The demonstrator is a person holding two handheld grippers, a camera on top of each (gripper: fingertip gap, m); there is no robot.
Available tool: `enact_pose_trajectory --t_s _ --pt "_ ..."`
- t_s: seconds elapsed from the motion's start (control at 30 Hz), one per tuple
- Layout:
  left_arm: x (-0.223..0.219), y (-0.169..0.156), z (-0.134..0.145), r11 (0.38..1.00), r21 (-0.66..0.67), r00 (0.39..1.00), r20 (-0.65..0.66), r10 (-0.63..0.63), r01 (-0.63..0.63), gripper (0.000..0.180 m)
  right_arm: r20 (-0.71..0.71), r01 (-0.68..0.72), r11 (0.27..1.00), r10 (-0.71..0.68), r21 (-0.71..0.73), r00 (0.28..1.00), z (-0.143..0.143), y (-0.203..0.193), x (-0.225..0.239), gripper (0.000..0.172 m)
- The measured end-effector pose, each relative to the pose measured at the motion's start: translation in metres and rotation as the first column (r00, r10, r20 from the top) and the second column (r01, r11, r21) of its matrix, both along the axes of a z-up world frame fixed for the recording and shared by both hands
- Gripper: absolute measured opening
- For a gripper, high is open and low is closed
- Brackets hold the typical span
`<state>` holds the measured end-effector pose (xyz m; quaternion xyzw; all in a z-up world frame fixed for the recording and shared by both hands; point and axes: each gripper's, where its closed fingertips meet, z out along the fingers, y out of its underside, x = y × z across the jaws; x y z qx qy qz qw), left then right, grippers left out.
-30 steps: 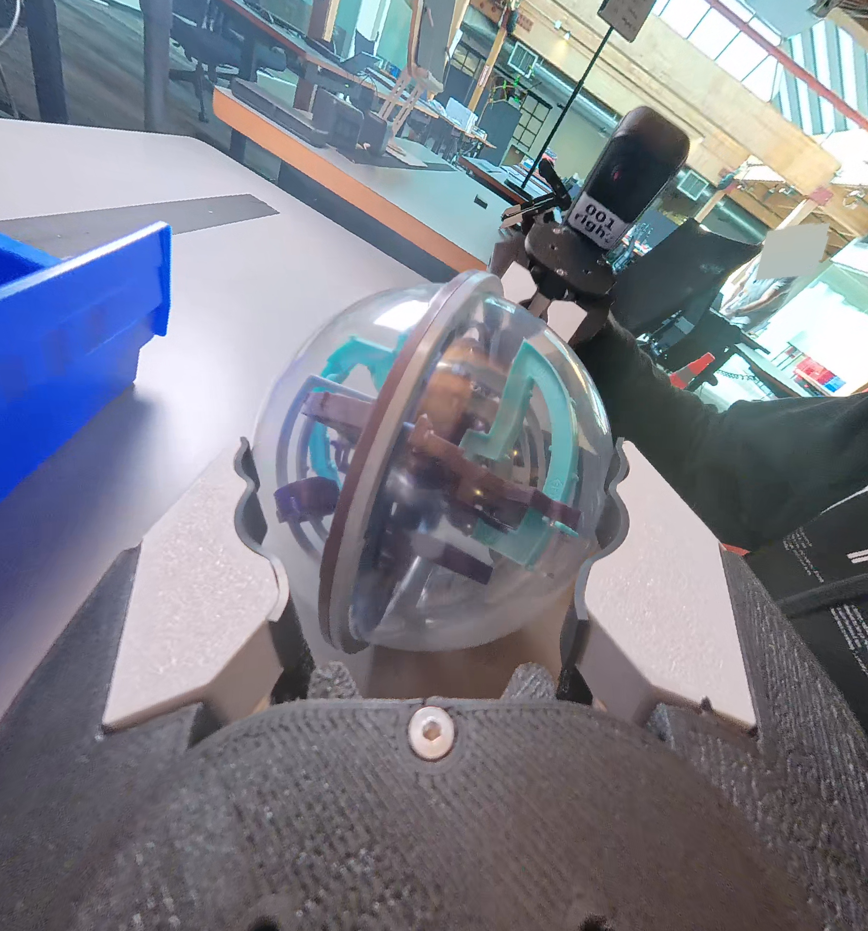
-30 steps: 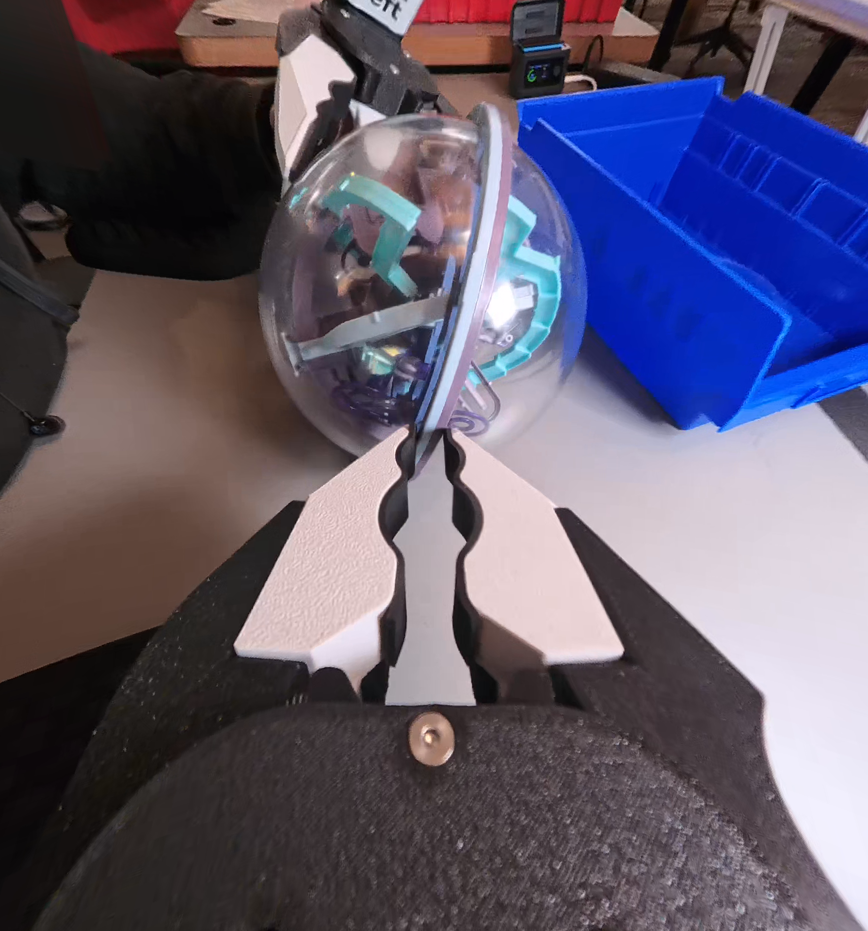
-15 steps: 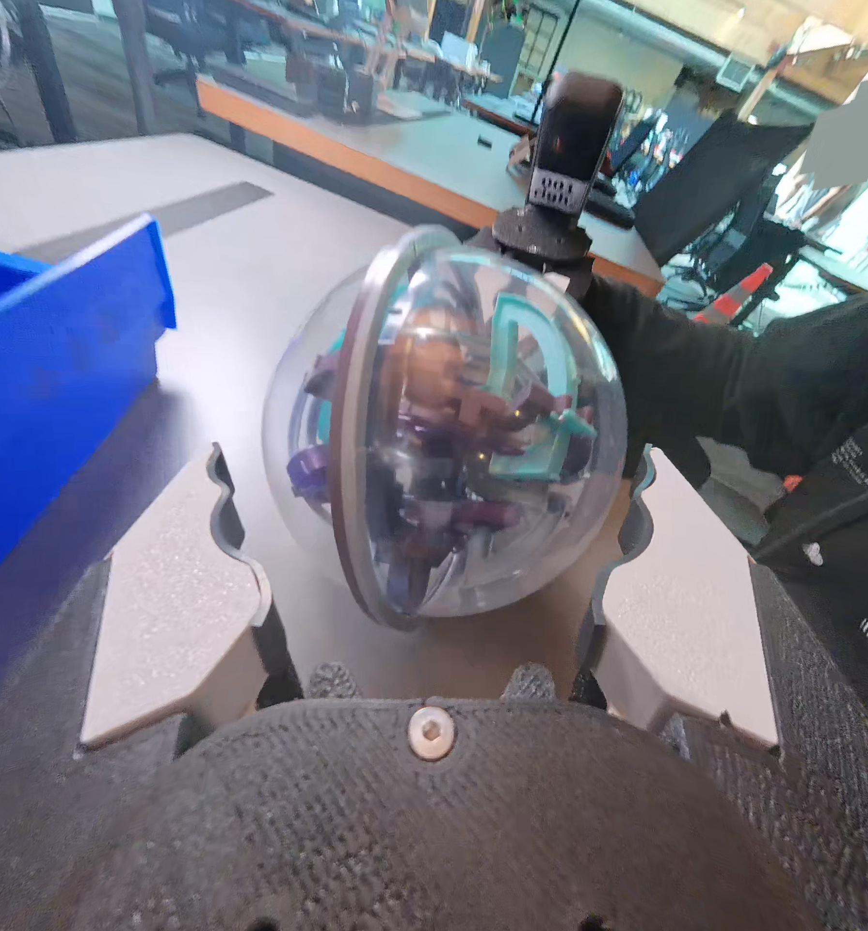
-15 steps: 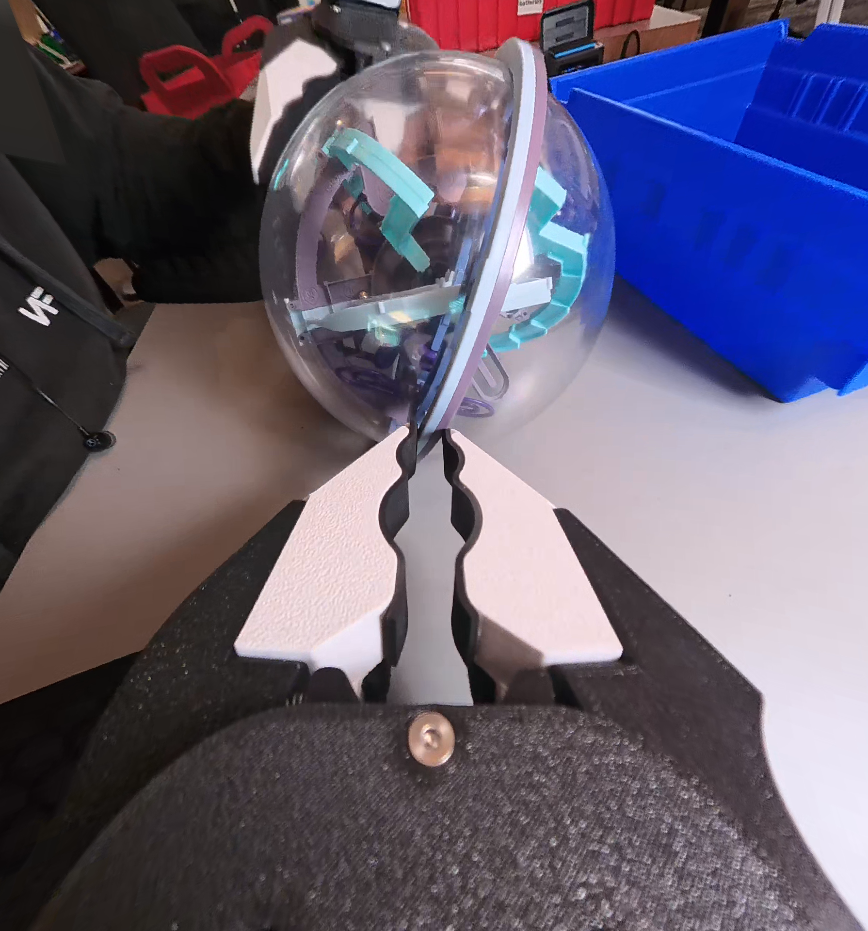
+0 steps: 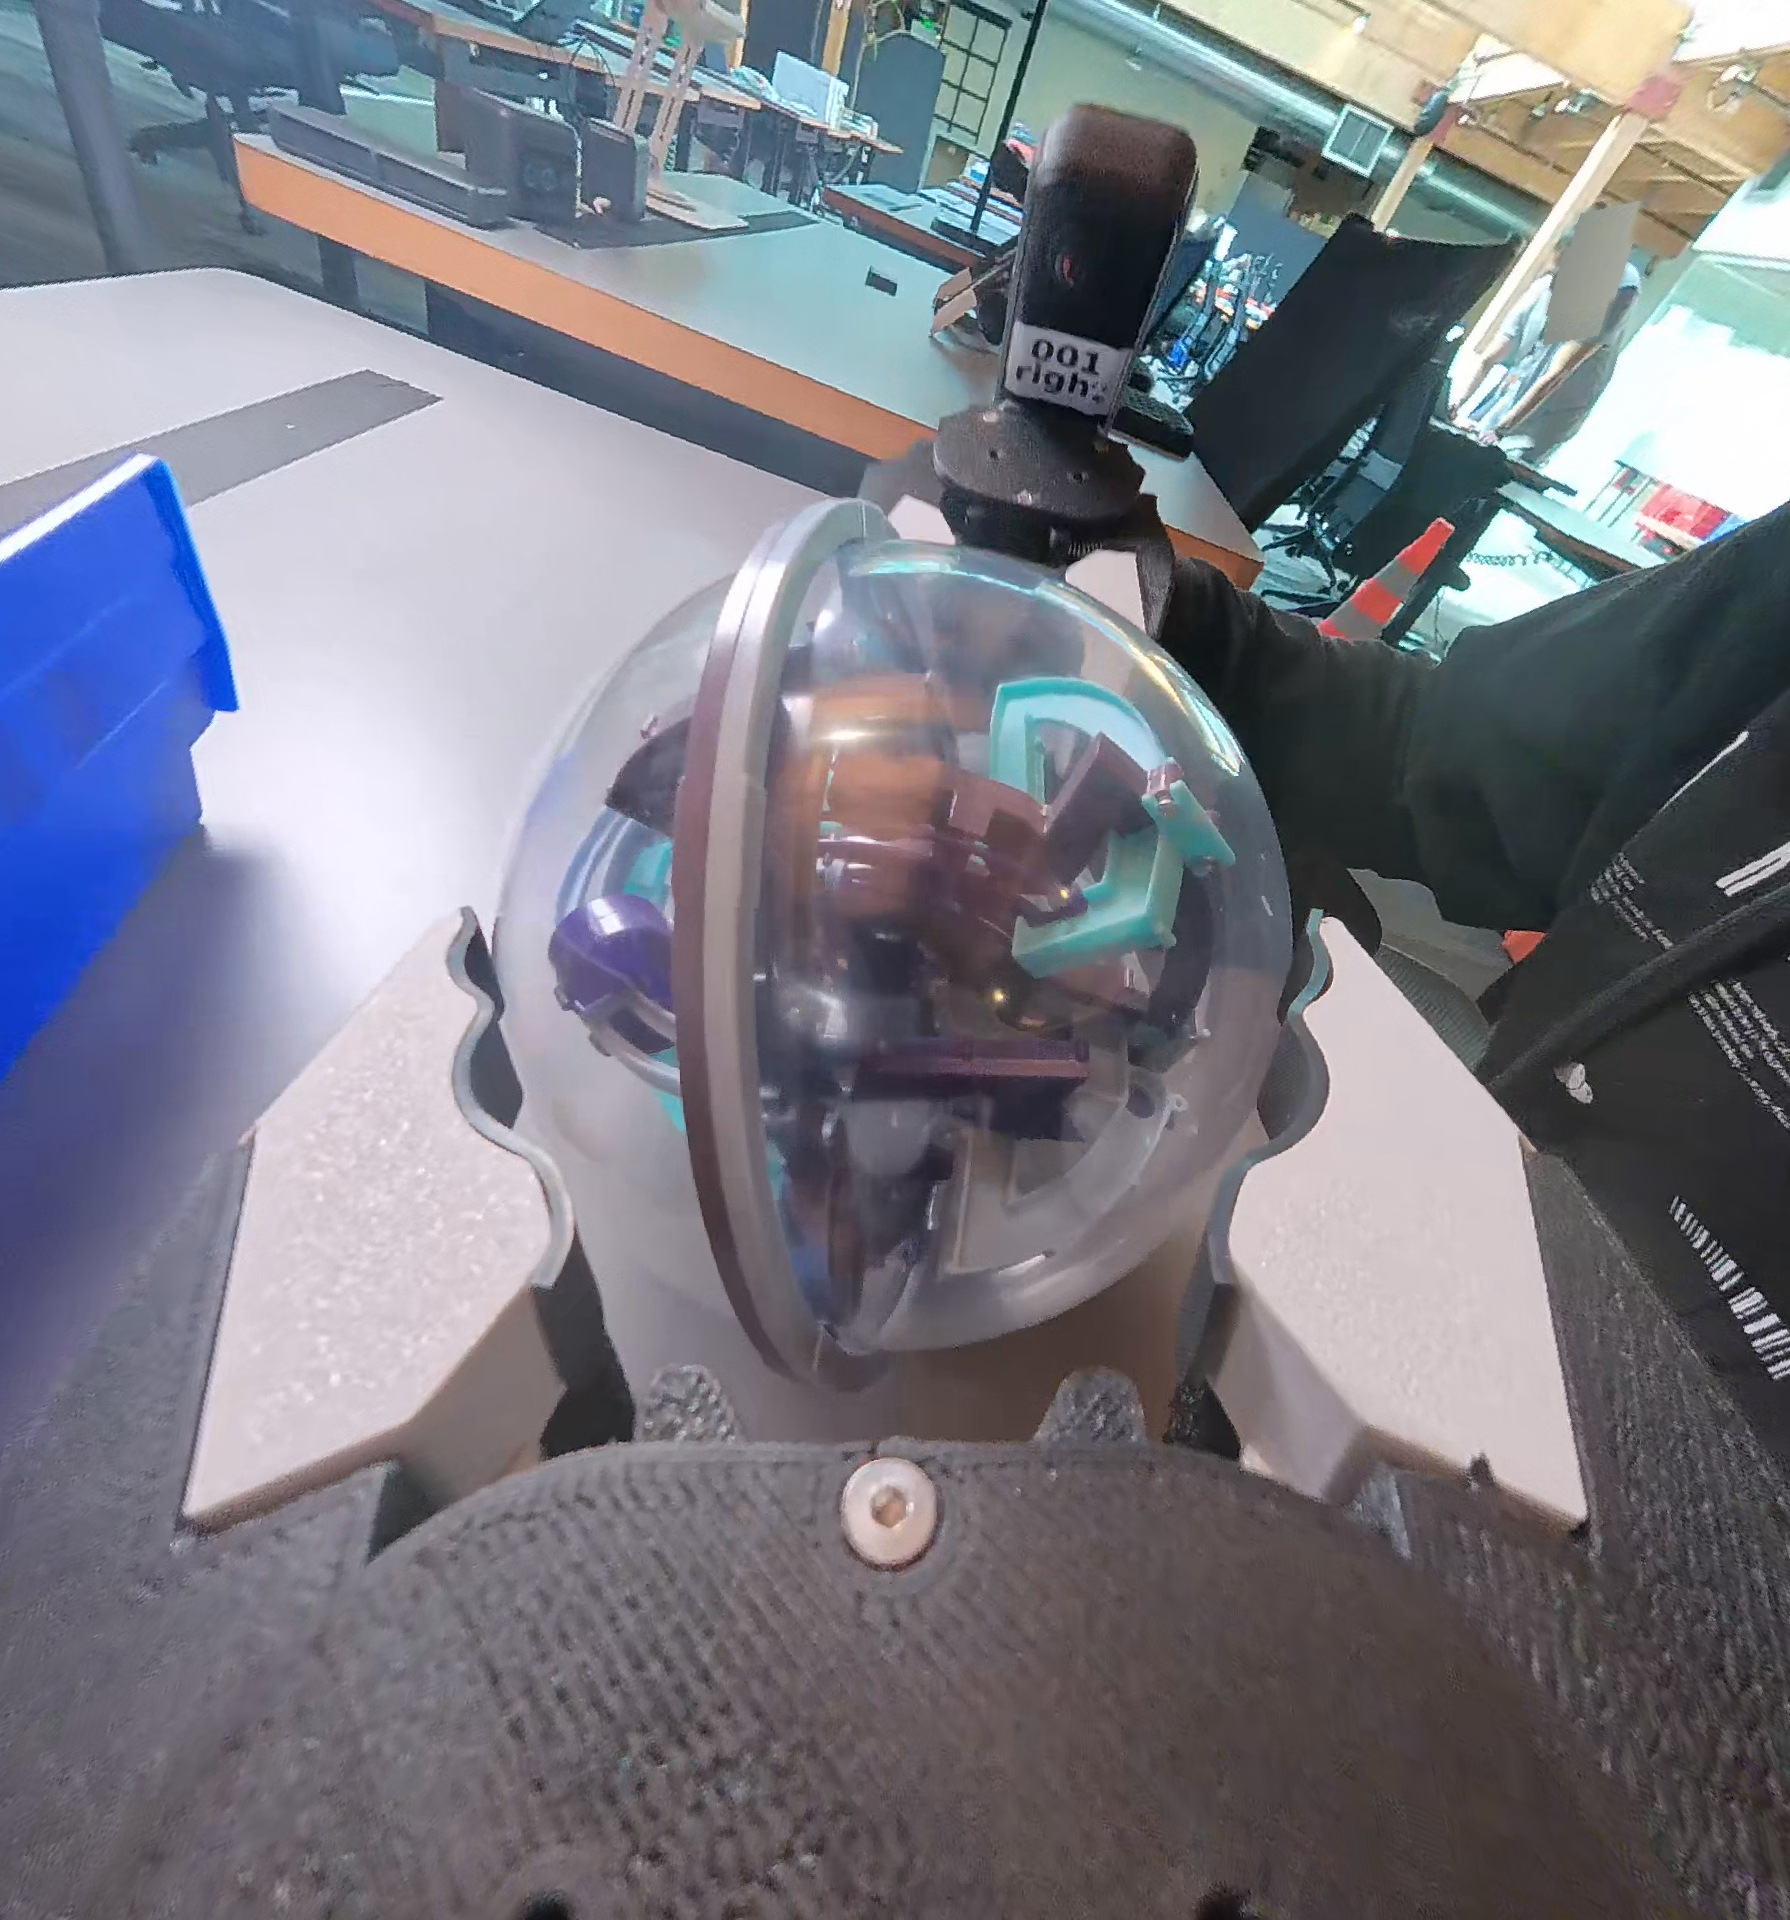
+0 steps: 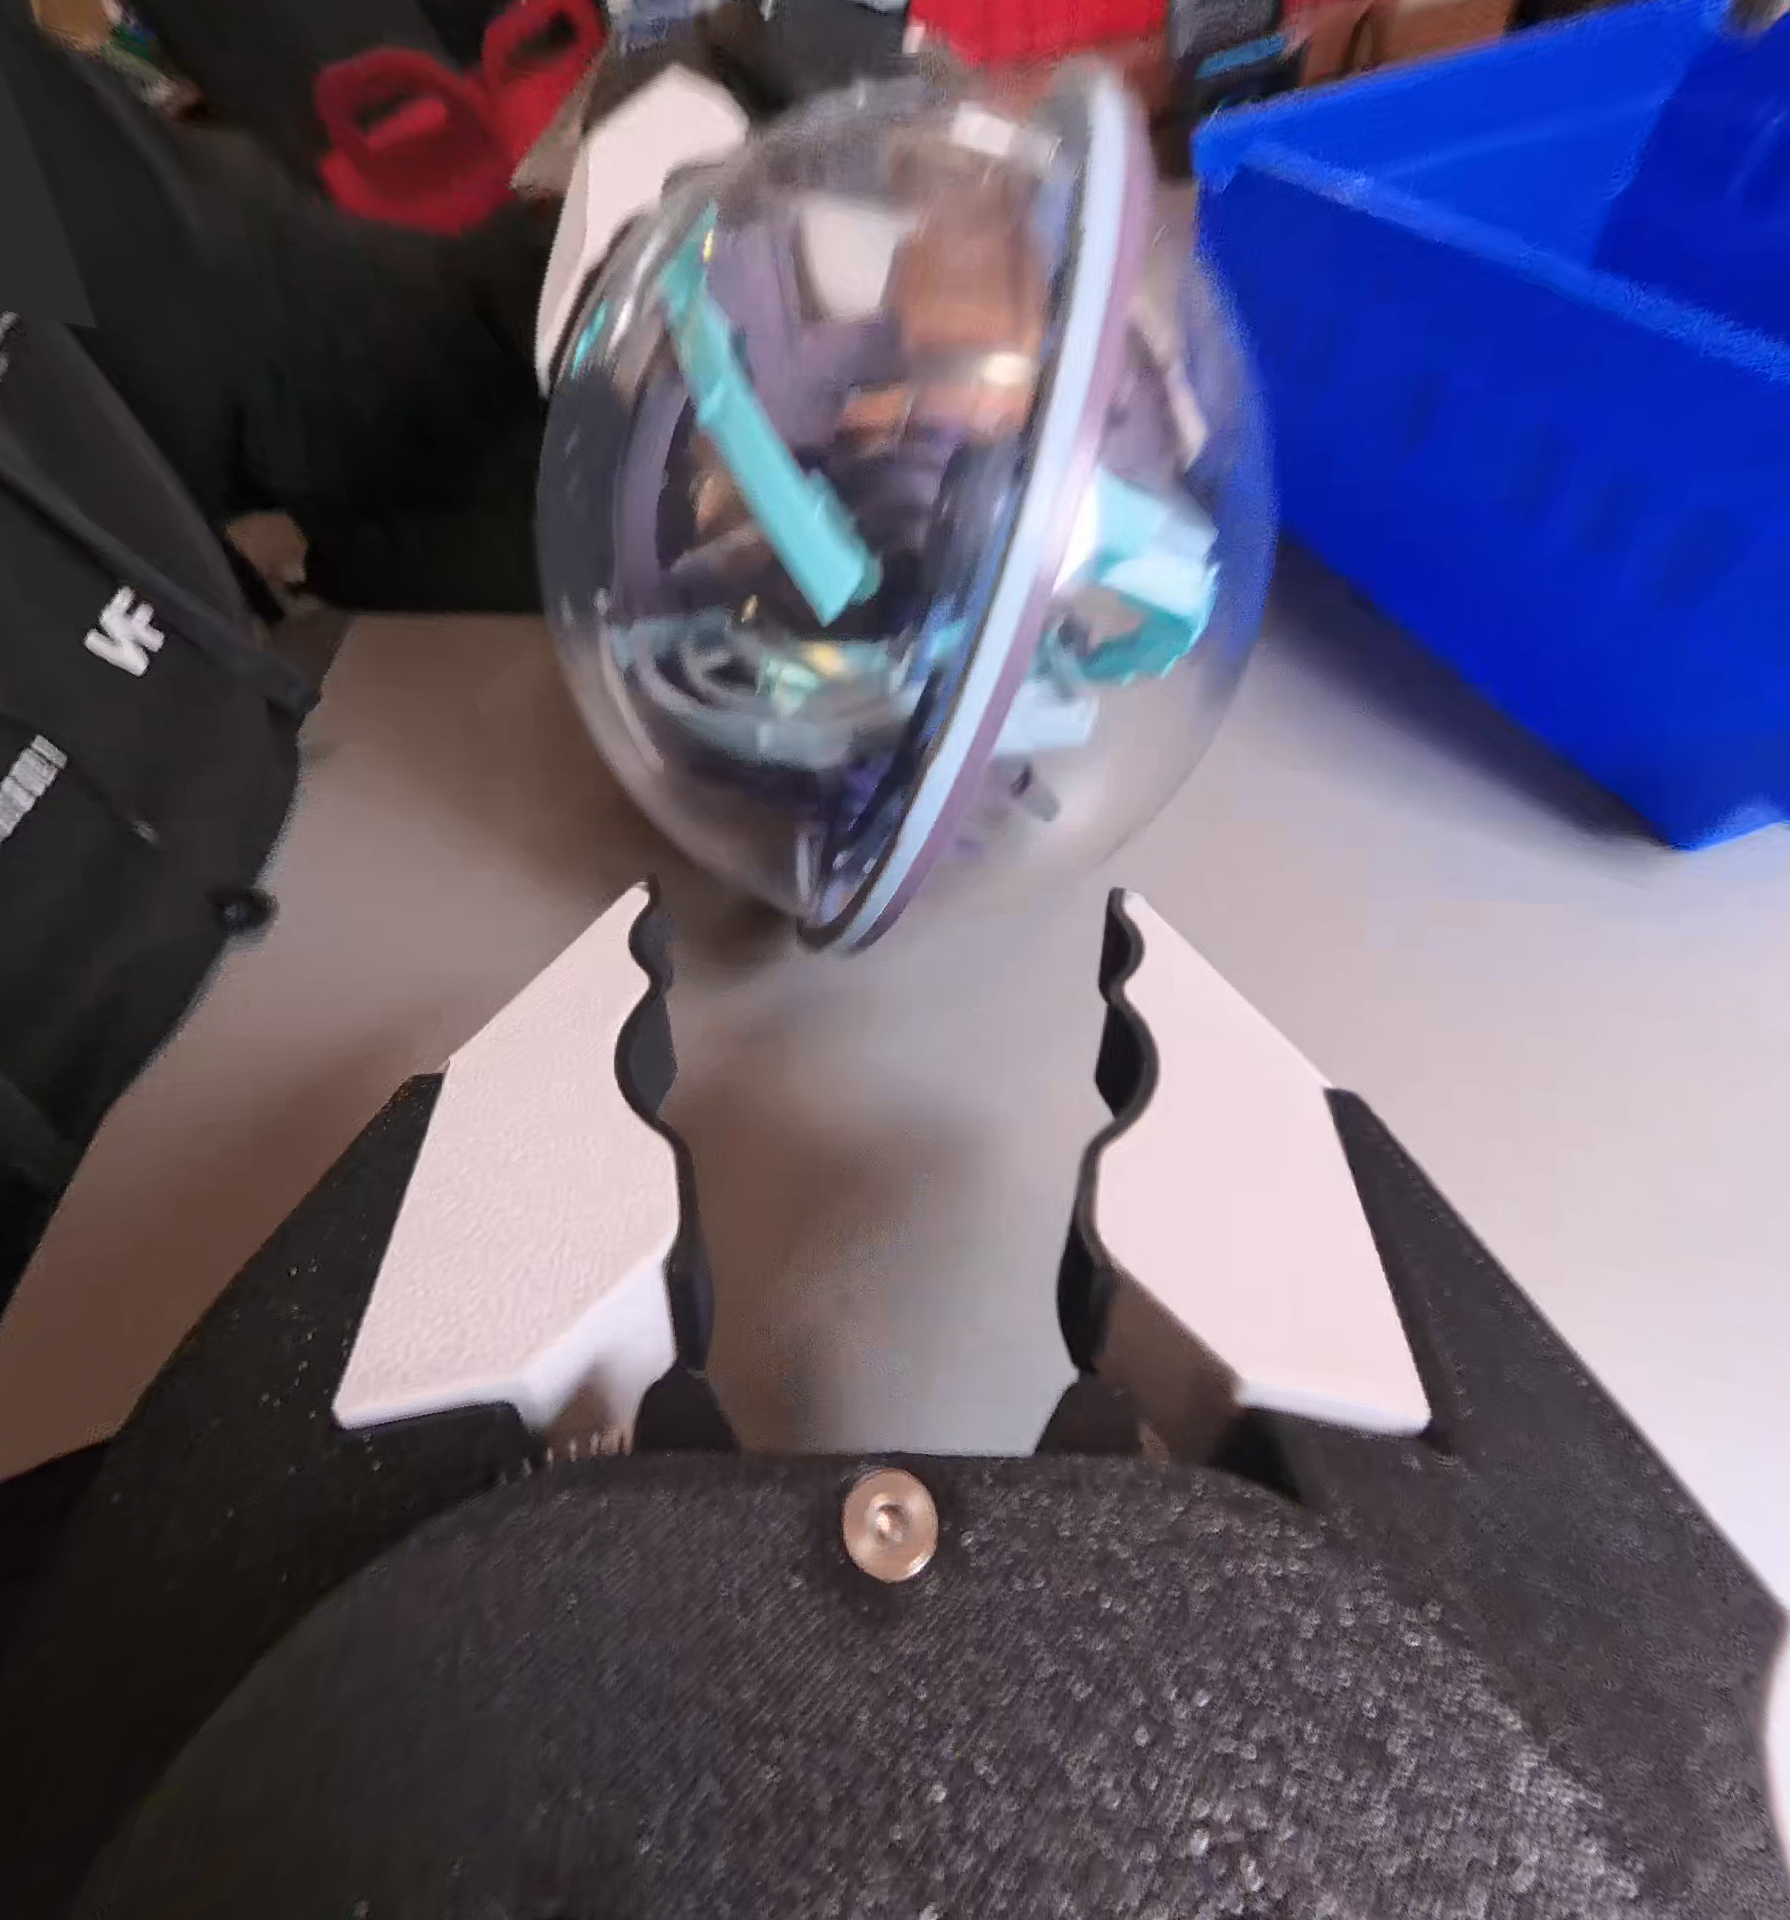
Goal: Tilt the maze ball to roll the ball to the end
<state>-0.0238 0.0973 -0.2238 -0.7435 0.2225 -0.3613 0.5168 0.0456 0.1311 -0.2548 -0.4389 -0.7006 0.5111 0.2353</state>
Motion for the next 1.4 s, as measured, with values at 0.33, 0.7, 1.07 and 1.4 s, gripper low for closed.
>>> enact_pose_trajectory --t_s 0.33,0.7,1.07,1.4 --pt "0.013 0.010 0.012 0.999 0.039 1.000 0.010 -0.021 0.020 0.144 -0.095 -0.010 1.000 0.008 -0.023 0.995 0.021 0.003 0.002 0.007" --pt "-0.018 -0.002 0.009 0.981 0.057 0.976 -0.109 0.188 -0.183 0.143 -0.126 0.093 0.995 -0.087 0.041 0.988 0.016 0.008 0.000 0.007" --pt "-0.001 -0.002 -0.018 0.989 0.033 0.975 -0.163 0.149 -0.146 0.153 -0.180 0.105 0.993 -0.094 0.053 0.979 0.025 -0.013 0.003 0.007" --pt "0.001 -0.009 -0.016 0.998 0.021 0.991 -0.118 0.064 -0.062 0.150 -0.184 0.073 0.994 -0.057 0.080 0.981 0.030 -0.023 0.011 0.040"
